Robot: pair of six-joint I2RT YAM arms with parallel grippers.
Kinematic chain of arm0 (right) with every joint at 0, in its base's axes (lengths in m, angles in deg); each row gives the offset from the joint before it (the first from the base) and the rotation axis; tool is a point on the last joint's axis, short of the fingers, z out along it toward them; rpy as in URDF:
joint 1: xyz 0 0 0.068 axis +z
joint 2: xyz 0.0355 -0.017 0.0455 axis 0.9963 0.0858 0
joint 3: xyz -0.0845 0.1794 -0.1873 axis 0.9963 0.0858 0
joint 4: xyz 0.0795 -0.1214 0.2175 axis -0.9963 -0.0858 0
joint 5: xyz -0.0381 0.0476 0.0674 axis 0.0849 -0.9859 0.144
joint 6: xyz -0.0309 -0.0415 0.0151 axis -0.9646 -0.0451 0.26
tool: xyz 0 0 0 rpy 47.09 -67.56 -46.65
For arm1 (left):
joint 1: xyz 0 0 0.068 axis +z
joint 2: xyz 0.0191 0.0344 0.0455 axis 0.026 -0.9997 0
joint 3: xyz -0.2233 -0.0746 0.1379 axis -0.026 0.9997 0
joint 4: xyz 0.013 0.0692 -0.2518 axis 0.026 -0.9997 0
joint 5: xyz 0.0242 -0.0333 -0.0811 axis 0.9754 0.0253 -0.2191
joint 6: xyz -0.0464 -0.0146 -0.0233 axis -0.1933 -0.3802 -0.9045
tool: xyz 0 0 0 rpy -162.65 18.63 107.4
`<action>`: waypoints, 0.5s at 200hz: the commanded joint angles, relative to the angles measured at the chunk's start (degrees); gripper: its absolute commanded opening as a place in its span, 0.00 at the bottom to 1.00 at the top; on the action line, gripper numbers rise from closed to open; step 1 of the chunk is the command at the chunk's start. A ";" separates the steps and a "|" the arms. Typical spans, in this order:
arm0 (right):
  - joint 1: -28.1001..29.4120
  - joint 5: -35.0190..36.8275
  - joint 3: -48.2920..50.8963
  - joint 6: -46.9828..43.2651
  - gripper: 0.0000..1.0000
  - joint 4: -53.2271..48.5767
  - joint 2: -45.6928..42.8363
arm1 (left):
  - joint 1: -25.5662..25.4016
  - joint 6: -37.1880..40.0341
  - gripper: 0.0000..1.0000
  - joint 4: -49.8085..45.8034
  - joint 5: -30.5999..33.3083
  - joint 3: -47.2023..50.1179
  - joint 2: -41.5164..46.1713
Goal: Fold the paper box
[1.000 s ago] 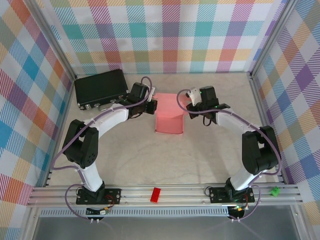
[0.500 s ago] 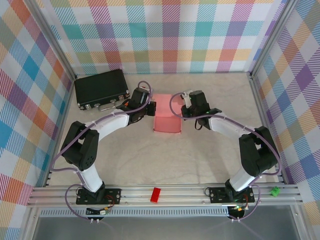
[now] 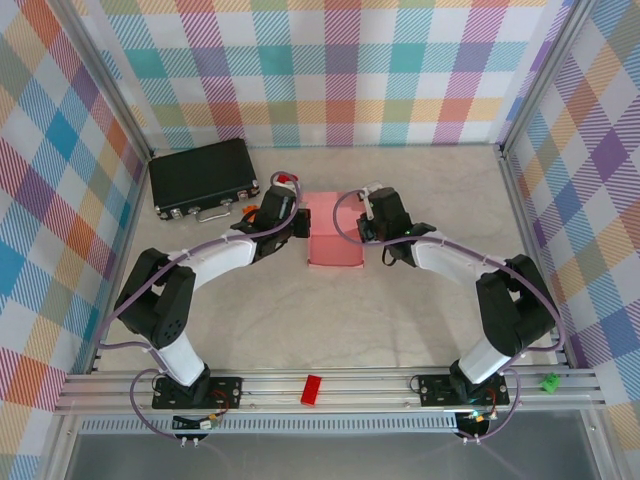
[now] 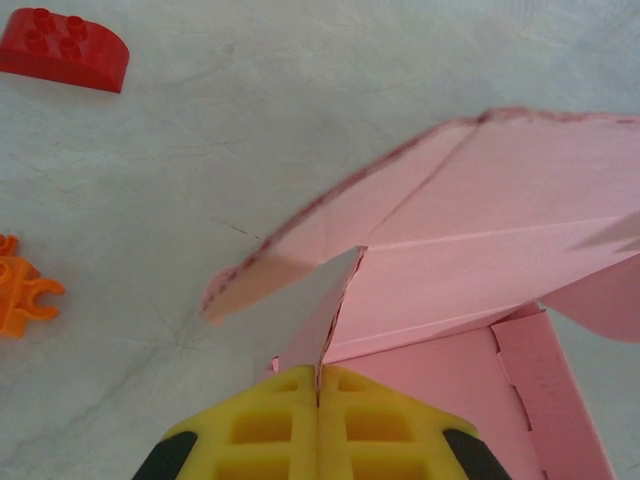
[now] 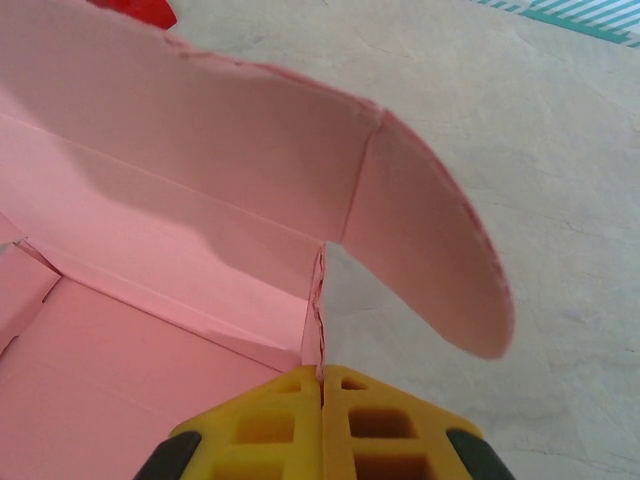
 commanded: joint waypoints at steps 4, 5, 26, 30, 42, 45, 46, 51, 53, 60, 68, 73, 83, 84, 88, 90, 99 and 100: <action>1.32 3.46 -0.07 2.42 0.04 0.93 0.32 | -0.65 -2.22 0.00 2.58 1.14 1.25 2.37; 1.34 3.52 -0.07 2.46 0.04 0.95 0.36 | -0.67 -2.32 0.00 2.59 1.15 1.27 2.40; 2.14 4.64 -0.14 3.28 0.04 0.81 0.71 | -1.01 -3.10 0.00 3.31 1.38 1.76 2.69; 2.24 4.89 -0.16 3.37 0.04 0.80 0.70 | -1.03 -3.18 0.00 3.35 1.42 1.75 2.74; 2.73 5.69 -0.17 3.38 0.04 0.89 0.95 | -1.12 -3.43 0.00 3.48 1.81 1.98 2.86; 2.81 5.94 -0.21 3.38 0.04 0.87 1.00 | -1.20 -3.44 0.00 3.49 1.80 2.07 2.90; 2.84 5.99 -0.23 3.42 0.04 0.83 1.01 | -1.20 -3.50 0.00 3.49 1.79 2.03 2.93; 2.99 6.34 -0.25 3.54 0.04 0.86 1.10 | -1.21 -3.57 0.00 3.55 1.86 2.11 2.99; 3.01 6.41 -0.25 3.59 0.04 0.83 1.06 | -1.21 -3.63 0.00 3.57 1.91 2.16 3.05; 3.19 6.86 -0.35 3.79 0.04 0.74 1.12 | -1.29 -3.62 0.00 3.66 2.03 2.26 3.17; 3.35 7.24 -0.49 4.01 0.05 0.62 1.20 | -1.30 -3.67 0.00 3.75 2.26 2.49 3.23; 3.39 7.45 -0.51 4.14 0.05 0.53 1.26 | -1.36 -3.83 0.00 3.83 2.37 2.60 3.30; 3.61 7.60 -0.61 4.26 0.05 0.43 1.24 | -1.38 -3.80 0.00 4.01 2.49 2.81 3.44; 3.59 7.65 -0.65 4.26 0.06 0.44 1.26 | -1.38 -3.82 0.00 4.01 2.49 2.80 3.46; 3.64 7.75 -0.64 4.38 0.06 0.40 1.25 | -1.38 -3.91 0.00 4.06 2.53 2.94 3.61; 3.65 7.85 -0.63 4.42 0.06 0.37 1.21 | -1.38 -3.92 0.00 4.09 2.60 2.96 3.57; 3.74 7.97 -0.60 4.43 0.06 0.39 1.26 | -1.45 -3.88 0.00 4.27 2.57 3.17 3.65; 3.79 7.92 -0.60 4.43 0.06 0.42 1.27 | -1.46 -3.85 0.00 4.28 2.57 3.20 3.65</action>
